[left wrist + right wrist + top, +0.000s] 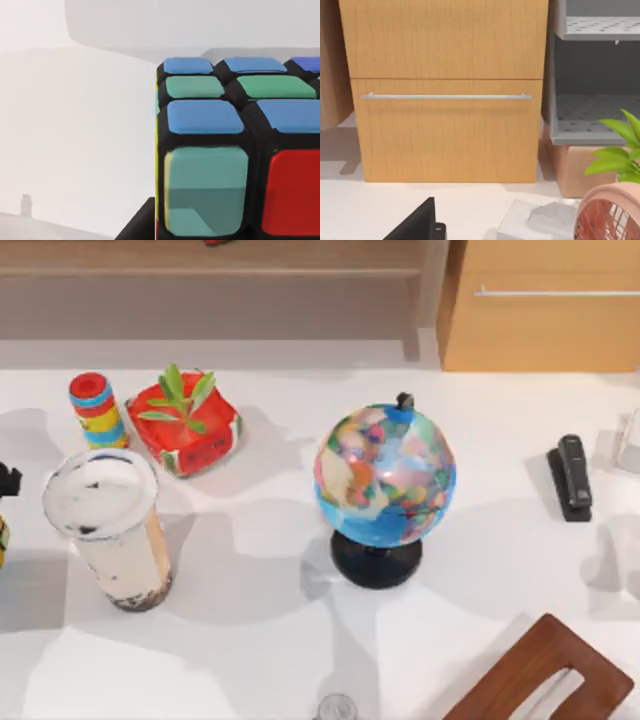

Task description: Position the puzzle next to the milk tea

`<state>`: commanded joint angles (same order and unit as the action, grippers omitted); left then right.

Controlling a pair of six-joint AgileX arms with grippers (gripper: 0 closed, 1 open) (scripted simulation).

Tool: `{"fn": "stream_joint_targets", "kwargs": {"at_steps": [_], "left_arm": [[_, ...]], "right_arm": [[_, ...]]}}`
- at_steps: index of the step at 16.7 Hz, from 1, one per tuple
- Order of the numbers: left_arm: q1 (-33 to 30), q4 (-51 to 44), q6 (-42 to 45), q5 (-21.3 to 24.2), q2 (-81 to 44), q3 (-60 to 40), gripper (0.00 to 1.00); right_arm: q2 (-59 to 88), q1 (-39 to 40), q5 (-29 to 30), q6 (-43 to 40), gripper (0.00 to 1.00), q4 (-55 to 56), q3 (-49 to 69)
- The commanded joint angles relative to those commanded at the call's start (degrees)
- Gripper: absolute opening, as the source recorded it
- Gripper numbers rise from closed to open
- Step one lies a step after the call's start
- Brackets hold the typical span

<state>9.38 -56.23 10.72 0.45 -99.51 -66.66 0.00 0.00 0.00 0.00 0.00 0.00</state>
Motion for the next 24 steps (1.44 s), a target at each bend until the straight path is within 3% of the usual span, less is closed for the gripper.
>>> {"fn": "stream_joint_targets", "kwargs": {"at_steps": [5, 18, 24], "left_arm": [[-0.1, 0.1, 0.0, 0.0, -0.6, 0.7, 0.0], [-0.1, 0.1, 0.0, 0.0, -0.6, 0.7, 0.98], [-0.1, 0.1, 0.0, 0.0, -0.6, 0.7, 1.0]], "right_arm": [[0.0, 0.0, 0.0, 0.0, 1.0, 0.0, 0.0], [0.0, 0.0, 0.0, 0.0, 1.0, 0.0, 0.0], [0.0, 0.0, 0.0, 0.0, 1.0, 0.0, 0.0]]}}
